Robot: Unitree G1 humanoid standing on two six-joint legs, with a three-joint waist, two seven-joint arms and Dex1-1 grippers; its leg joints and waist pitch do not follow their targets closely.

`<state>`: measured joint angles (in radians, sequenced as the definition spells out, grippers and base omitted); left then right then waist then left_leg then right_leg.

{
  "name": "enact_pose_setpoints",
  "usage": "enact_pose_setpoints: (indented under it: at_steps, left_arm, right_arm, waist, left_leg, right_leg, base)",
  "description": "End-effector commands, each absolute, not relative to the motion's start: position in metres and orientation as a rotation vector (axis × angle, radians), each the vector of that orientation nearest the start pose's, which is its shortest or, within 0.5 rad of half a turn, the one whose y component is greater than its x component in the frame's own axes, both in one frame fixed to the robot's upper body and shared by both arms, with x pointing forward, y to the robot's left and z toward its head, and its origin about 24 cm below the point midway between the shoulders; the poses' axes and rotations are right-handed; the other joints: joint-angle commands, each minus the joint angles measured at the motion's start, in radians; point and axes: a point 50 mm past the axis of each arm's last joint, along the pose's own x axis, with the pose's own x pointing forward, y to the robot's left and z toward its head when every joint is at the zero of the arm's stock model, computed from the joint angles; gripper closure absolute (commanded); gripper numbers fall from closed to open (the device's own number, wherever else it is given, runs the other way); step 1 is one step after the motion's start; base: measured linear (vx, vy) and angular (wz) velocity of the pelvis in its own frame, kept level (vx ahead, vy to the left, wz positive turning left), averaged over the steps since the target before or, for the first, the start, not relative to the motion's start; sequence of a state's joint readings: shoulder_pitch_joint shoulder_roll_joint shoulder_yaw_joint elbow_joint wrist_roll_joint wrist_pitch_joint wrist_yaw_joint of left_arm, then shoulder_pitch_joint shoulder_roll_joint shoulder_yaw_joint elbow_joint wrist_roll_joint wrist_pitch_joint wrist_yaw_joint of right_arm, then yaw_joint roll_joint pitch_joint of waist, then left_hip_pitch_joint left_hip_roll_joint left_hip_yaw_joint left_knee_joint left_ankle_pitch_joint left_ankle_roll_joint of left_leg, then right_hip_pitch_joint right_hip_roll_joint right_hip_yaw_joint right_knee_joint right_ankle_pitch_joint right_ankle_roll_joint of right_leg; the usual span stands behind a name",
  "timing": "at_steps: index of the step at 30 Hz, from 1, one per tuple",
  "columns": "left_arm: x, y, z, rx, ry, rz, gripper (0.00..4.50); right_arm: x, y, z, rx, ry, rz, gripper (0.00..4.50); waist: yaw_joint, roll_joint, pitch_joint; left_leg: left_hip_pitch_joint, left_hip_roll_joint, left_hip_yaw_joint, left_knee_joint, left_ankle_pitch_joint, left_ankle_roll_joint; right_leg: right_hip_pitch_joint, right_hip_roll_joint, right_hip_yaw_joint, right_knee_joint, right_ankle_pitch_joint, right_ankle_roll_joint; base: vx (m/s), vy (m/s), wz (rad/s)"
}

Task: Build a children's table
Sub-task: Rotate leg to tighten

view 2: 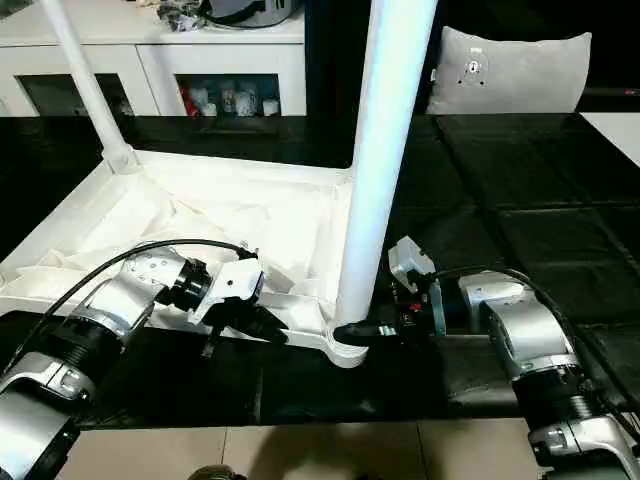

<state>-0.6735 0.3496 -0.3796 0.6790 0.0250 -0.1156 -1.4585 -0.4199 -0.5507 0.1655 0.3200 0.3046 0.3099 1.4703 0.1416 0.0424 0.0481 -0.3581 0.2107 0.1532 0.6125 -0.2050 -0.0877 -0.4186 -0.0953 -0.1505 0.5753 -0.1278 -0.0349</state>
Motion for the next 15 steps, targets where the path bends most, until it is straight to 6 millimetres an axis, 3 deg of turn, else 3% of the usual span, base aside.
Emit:
enact_pose_setpoints:
  at_steps: [1,6,9,10,14,15]
  left_arm:
    - [0.316,0.107,0.079,0.583,0.298,-1.705,4.5]
    - [0.319,0.101,0.078,0.516,0.306,-1.638,4.5]
    - [0.328,0.089,0.081,0.432,0.312,-1.501,4.5]
    - [0.33,0.084,0.081,0.411,0.316,-1.463,4.5]
    - [0.334,0.071,0.082,0.364,0.31,-1.36,4.5]
    - [0.337,0.063,0.083,0.327,0.304,-1.303,4.5]
  right_arm:
    - [0.277,-0.18,0.071,-0.05,0.439,1.51,2.24]
    - [0.276,-0.172,0.069,0.031,0.404,1.464,2.38]
    - [0.288,-0.162,0.058,0.029,0.422,1.232,2.41]
    - [0.294,-0.156,0.056,0.04,0.413,1.147,2.41]
    - [0.305,-0.138,0.056,0.077,0.402,0.971,2.44]
    - [0.31,-0.131,0.056,0.086,0.402,0.899,2.44]
  waist:
    - [-0.007,-0.021,-0.079]
    - [-0.007,-0.02,-0.077]
    - [-0.015,-0.02,-0.074]
    - [-0.021,-0.019,-0.071]
    - [-0.066,-0.02,-0.068]
    - [-0.077,-0.016,-0.069]
  left_leg:
    - [-0.002,0.014,0.012,-0.066,-0.123,0.085]
    - [0.0,0.013,0.013,-0.066,-0.132,0.082]
    - [-0.001,0.009,0.012,-0.067,-0.138,0.058]
    - [0.005,0.001,0.012,-0.064,-0.156,0.045]
    - [-0.002,-0.01,0.008,-0.061,-0.196,0.039]
    - [-0.004,-0.008,0.006,-0.062,-0.191,0.04]
  right_leg:
    - [0.071,-0.052,0.047,-0.077,-0.433,-0.074]
    - [0.069,-0.052,0.045,-0.082,-0.457,-0.065]
    - [0.069,-0.051,0.039,-0.087,-0.495,-0.048]
    - [0.066,-0.052,0.031,-0.101,-0.552,-0.024]
    - [0.071,-0.045,0.01,-0.121,-0.599,0.025]
    - [0.074,-0.045,0.008,-0.121,-0.585,0.026]
  base:
    - [0.0,0.0,0.0]
    - [0.0,0.0,0.0]
    - [0.0,0.0,0.0]
    - [0.0,0.0,0.0]
    - [0.0,0.0,0.0]
    - [0.0,0.0,0.0]
